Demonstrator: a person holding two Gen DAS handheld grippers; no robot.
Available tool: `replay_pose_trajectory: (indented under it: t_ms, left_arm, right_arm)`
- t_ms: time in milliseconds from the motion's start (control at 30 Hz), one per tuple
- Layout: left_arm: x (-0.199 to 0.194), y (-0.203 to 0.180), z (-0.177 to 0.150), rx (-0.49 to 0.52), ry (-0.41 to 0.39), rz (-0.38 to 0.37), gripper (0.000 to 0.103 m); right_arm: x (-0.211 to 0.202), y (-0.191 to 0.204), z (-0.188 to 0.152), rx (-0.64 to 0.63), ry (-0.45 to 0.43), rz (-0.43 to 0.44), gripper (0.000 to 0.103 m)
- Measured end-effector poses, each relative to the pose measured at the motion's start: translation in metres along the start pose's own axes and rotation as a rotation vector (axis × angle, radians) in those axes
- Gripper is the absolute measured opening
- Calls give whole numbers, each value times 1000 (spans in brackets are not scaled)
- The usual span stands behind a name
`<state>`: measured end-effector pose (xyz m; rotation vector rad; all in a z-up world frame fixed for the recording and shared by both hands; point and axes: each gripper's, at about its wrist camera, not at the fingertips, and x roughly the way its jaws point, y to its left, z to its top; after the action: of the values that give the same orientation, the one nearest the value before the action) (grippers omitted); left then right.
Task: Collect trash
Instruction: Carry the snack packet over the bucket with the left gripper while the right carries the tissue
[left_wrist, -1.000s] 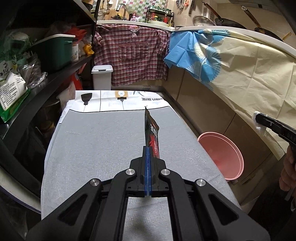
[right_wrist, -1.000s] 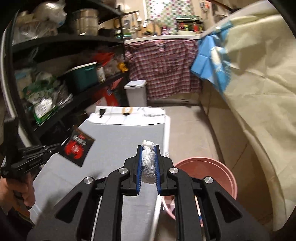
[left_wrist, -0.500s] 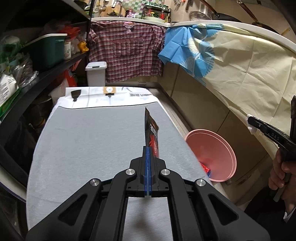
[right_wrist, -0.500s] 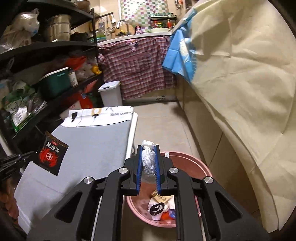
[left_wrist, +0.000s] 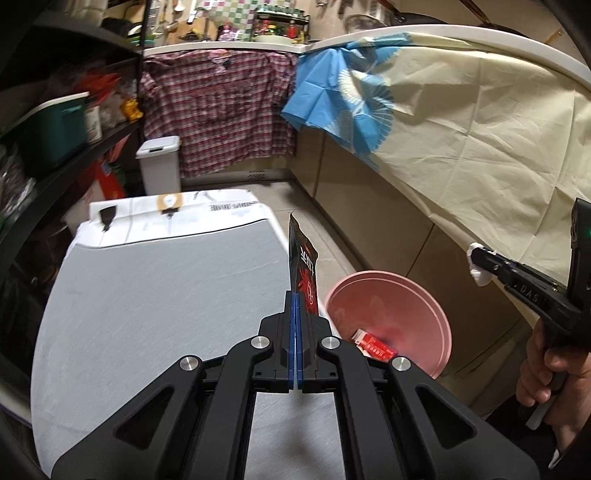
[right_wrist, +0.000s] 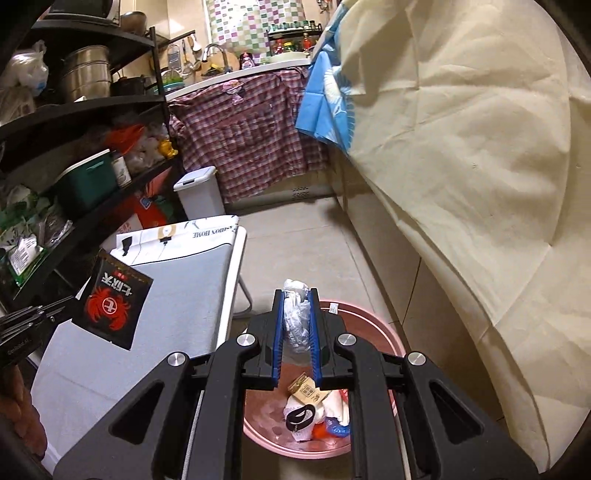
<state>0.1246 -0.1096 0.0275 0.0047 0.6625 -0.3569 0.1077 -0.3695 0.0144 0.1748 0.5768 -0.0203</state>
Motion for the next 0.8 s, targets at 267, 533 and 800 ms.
replay_pose_trajectory:
  t_ms: [267,533,800]
  left_arm:
    - [24,-25,11,30,22,-35,0]
    - [48,-47,15,70,52,-74,0]
    - [69,-57,13,67,86,-119,0]
  right_arm:
    - [10,-16,3,36,6,-26,13]
    - [22,-25,3,69,29,-43,13]
    - [36,-29,3,78,63,-43,13]
